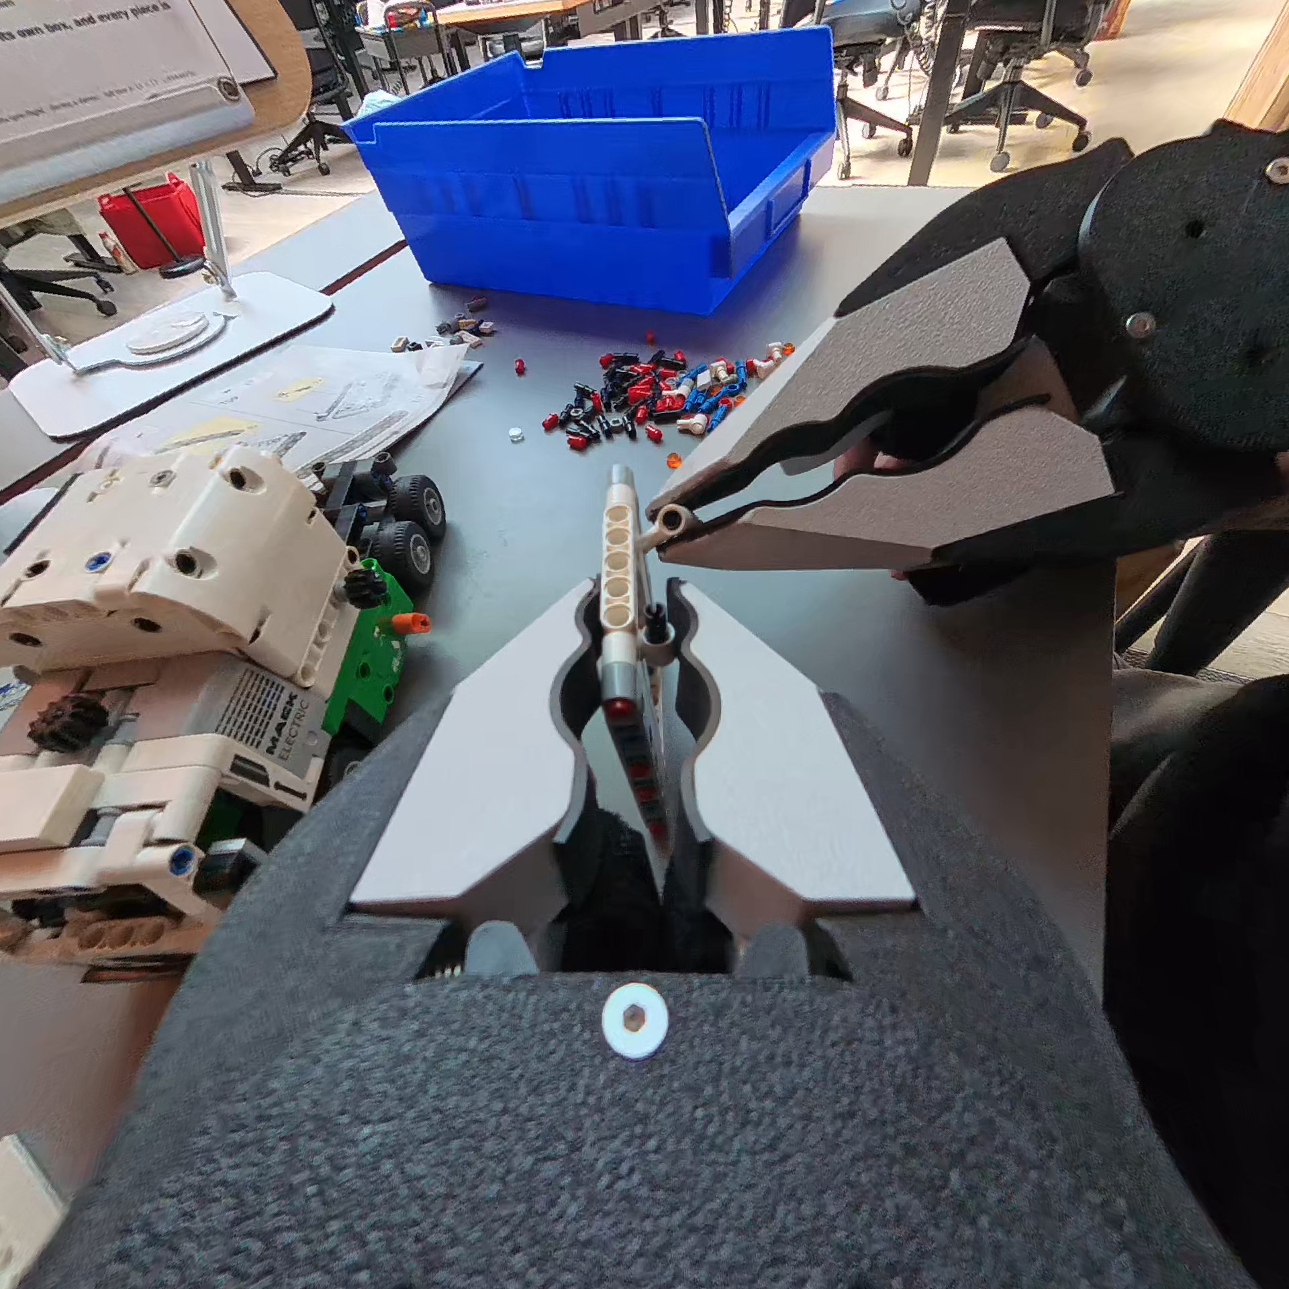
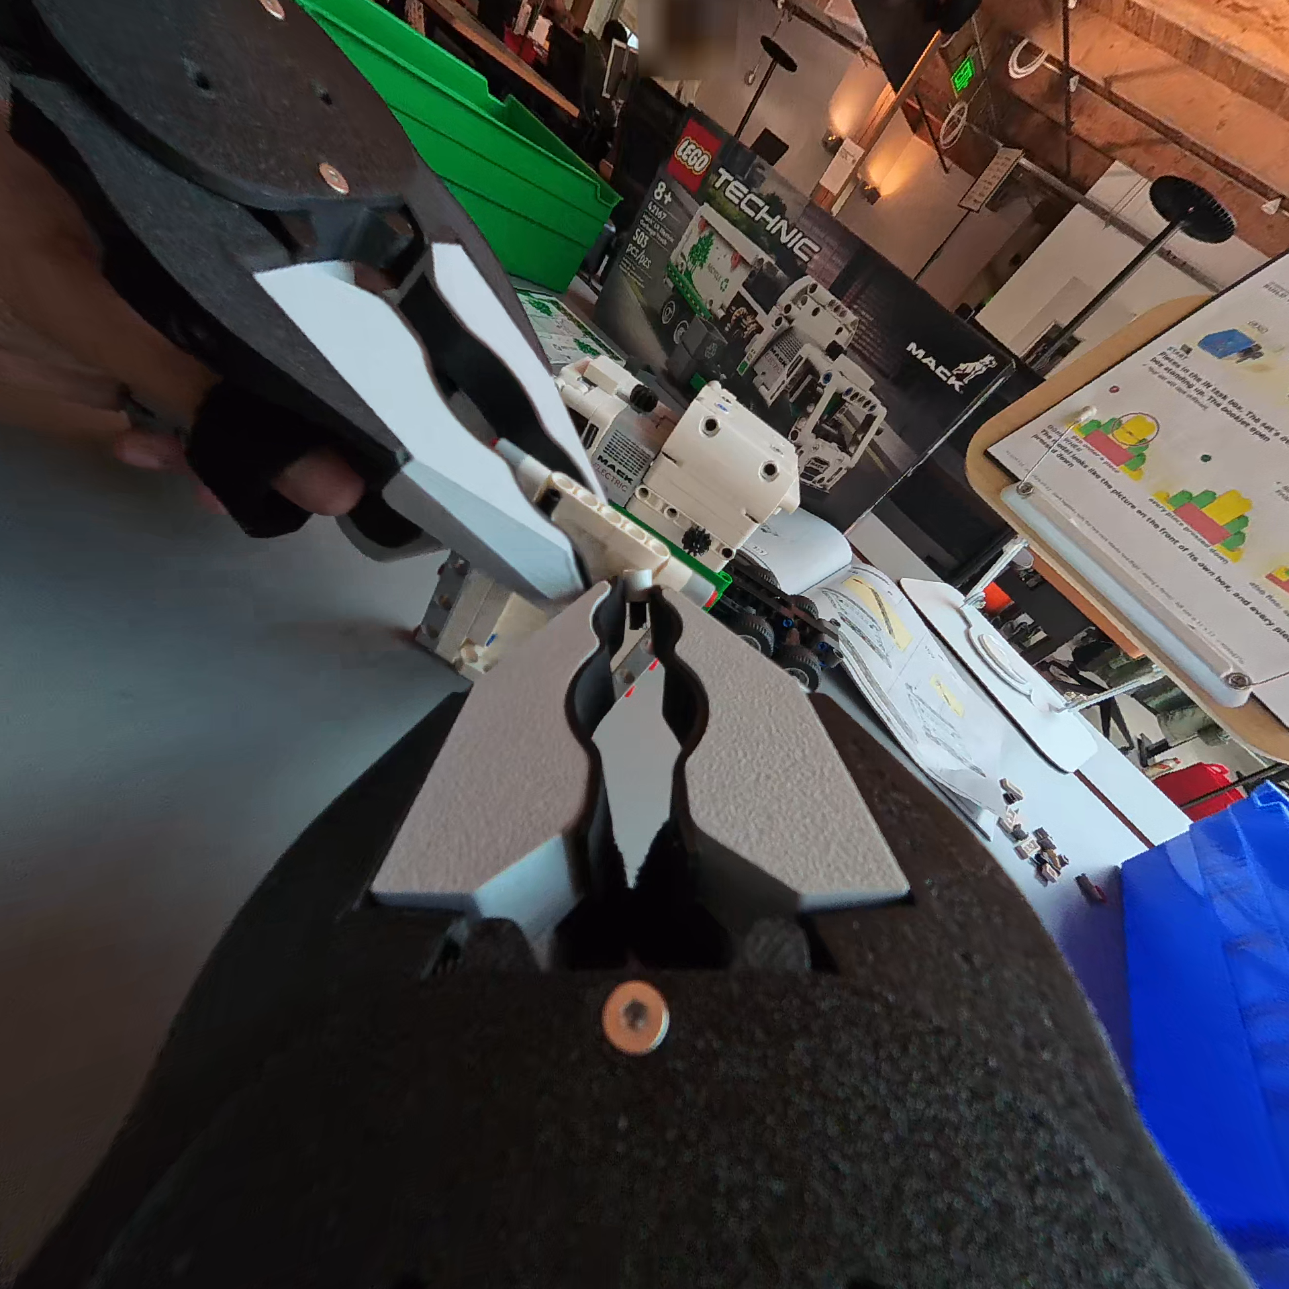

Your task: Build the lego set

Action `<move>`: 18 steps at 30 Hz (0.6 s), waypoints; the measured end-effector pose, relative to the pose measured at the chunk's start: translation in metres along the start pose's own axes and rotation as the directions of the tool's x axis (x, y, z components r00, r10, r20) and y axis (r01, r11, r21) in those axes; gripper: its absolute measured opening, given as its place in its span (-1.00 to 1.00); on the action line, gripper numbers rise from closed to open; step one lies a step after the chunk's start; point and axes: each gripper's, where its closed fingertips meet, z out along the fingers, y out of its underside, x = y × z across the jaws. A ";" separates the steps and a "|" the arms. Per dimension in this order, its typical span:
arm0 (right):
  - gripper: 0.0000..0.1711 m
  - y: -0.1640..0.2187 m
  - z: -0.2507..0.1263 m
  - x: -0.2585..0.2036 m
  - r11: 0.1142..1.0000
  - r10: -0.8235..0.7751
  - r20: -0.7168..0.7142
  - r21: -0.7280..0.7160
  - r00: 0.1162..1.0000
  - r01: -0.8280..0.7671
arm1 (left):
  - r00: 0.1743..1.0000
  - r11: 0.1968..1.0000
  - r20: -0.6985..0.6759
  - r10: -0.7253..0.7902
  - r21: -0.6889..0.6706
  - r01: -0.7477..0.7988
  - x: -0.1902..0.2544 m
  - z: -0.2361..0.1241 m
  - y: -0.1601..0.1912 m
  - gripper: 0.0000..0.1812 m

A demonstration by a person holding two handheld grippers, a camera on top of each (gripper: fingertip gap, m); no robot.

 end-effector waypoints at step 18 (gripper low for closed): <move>-0.94 0.011 0.011 0.006 0.997 -0.070 -0.021 -0.046 0.997 0.069 | 0.999 0.999 0.021 -0.038 0.021 0.038 -0.008 0.004 0.000 -0.85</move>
